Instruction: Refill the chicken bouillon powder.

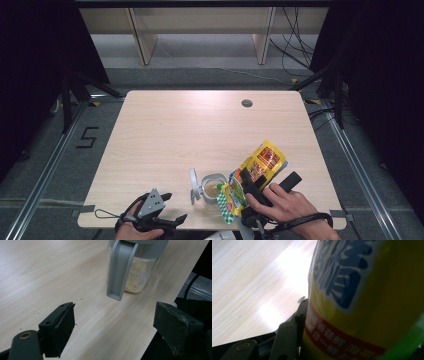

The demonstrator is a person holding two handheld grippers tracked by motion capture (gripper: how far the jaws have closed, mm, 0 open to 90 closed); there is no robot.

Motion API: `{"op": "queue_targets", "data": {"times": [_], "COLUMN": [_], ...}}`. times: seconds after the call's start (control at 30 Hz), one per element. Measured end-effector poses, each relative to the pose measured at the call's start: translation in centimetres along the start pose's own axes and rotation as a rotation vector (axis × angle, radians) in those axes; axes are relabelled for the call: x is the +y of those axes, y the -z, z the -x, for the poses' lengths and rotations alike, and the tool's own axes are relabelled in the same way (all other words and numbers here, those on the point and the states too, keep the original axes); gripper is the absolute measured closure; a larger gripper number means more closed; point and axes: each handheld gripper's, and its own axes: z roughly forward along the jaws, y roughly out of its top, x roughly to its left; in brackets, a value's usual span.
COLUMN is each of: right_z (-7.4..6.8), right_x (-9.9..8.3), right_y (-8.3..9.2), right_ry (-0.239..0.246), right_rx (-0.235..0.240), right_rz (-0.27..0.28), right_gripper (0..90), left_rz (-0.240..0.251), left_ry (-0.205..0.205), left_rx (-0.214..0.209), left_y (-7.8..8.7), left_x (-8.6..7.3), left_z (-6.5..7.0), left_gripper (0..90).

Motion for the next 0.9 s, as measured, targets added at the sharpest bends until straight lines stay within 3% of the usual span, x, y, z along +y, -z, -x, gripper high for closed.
{"op": "queue_targets", "data": {"times": [0.9], "right_z": [0.03], "right_x": [0.12], "right_y": [-0.16], "right_ry": [0.019], "right_rx": [0.000], "right_rz": [0.013], "right_gripper": [59.5], "left_rz": [-0.003], "left_ry": [-0.001], "left_rx": [0.005], "left_y": [0.06], "left_x": [0.03], "left_z": [0.02], "left_gripper": [16.6]}}
